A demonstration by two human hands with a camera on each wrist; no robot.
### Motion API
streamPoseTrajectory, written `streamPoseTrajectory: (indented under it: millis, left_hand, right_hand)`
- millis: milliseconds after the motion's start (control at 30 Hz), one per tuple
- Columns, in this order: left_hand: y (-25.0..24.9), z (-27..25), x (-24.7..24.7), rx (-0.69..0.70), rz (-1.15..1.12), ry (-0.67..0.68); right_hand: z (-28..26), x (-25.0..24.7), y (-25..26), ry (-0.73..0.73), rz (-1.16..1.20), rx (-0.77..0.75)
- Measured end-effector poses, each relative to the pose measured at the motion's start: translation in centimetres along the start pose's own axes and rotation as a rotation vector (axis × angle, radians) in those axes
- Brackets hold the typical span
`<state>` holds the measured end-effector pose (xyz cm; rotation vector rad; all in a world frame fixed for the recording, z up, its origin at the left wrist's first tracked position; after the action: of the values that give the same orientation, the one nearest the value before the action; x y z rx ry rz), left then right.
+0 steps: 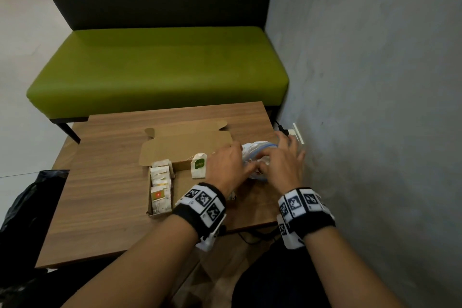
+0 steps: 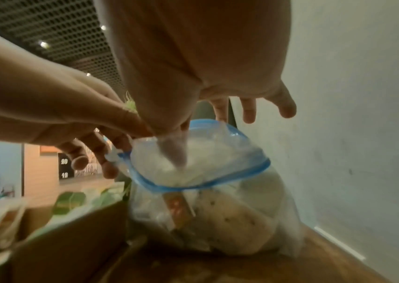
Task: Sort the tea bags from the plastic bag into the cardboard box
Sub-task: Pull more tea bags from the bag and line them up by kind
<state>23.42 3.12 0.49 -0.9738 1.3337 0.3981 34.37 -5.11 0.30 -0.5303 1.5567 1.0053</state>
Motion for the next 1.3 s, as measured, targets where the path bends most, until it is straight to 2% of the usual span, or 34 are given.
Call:
streamPoseTrajectory:
  millis: [67,133,400,633,767,933,1167,1300]
  left_hand:
    - [-0.2,0.4,1.3,-0.015,0.014,0.080]
    - [-0.2,0.5,1.8,-0.014,-0.056,0.102]
    - [0.0,0.3,2.2,-0.050,-0.235,0.096]
    - [-0.4,0.0,1.7,-0.022,-0.285,0.105]
    - [0.5,0.1,1.4,-0.044,-0.315,0.065]
    - [0.9,0.4,0.8,-0.015,-0.271,0.015]
    - [0.9,0.5,0.9,-0.021,-0.192,-0.057]
    - [0.8,0.5,0.6,-0.017,-0.135,-0.090]
  right_hand:
    - [0.9,1.6,0.2,0.118,-0.115,0.013]
    - [1.1,2.5,-0.1,0.167,-0.205,0.037]
    - [1.7,3.0,0.2,0.126,-0.372,0.111]
    - [1.4,3.9,0.5,0.173,-0.339,0.110]
    - [1.6,3.2,0.2,0.164,-0.296,0.124]
    - [0.8,0.9,-0.2,0.117,-0.175,0.074]
    - [-0.1,-2.6,-0.2,0.101,-0.225,-0.056]
    - [0.0,-5.2,-0.6,0.048,-0.153,-0.063]
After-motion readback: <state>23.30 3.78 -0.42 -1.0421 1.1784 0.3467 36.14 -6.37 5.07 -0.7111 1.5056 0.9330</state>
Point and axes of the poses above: each hand's wrist, its own z-axis towards the middle knuckle, its own x-axis out of the palm, y = z × x, the point moved 8 cm from there along z, towards the middle knuckle, and after that the axes turned 3 degrees about -x, right-handed, at the moved point
